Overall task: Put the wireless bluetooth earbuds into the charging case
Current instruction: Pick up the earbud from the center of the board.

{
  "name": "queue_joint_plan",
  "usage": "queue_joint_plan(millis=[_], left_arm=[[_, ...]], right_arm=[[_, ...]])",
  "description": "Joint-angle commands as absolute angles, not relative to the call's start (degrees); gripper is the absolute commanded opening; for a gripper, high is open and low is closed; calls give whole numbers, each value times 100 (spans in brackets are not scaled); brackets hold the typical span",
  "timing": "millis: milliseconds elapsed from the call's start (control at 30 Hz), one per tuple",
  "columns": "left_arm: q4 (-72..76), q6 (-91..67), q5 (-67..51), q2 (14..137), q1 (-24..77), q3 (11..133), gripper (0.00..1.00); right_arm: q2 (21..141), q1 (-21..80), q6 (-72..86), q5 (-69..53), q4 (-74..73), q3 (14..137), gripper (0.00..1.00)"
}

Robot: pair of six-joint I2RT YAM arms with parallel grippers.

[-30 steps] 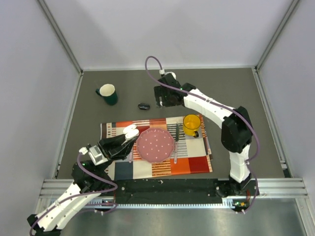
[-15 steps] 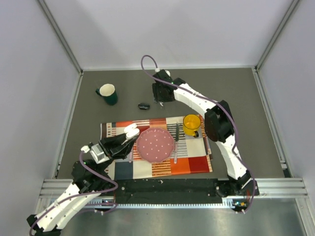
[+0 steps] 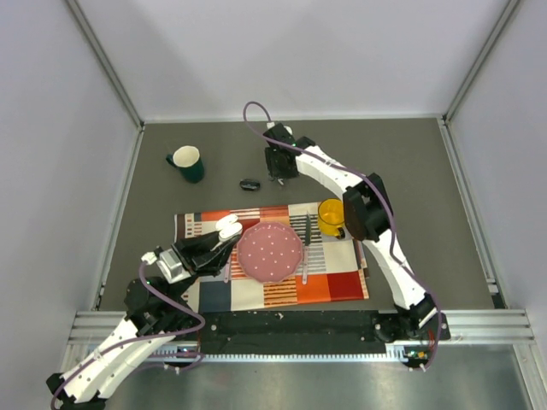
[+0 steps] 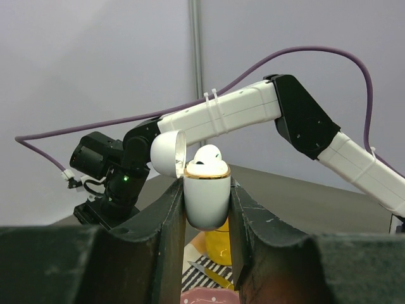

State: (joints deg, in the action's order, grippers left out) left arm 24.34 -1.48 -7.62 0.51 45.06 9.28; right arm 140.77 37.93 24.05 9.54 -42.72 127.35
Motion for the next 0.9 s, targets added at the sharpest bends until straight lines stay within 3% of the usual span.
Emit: queue_joint_plan(millis=[0, 533, 867], left_arm=[[2514, -79, -633, -475, 4500, 1160, 0], [2514, -53, -562, -440, 4500, 1160, 0], [2514, -53, -545, -431, 4500, 1151, 0]], right_arm=[[14273, 3709, 2294, 1019, -4271, 13209, 51], [14695, 3709, 2110, 1099, -4368, 13526, 47], [14801, 3709, 2136, 1213, -4438, 13544, 39]])
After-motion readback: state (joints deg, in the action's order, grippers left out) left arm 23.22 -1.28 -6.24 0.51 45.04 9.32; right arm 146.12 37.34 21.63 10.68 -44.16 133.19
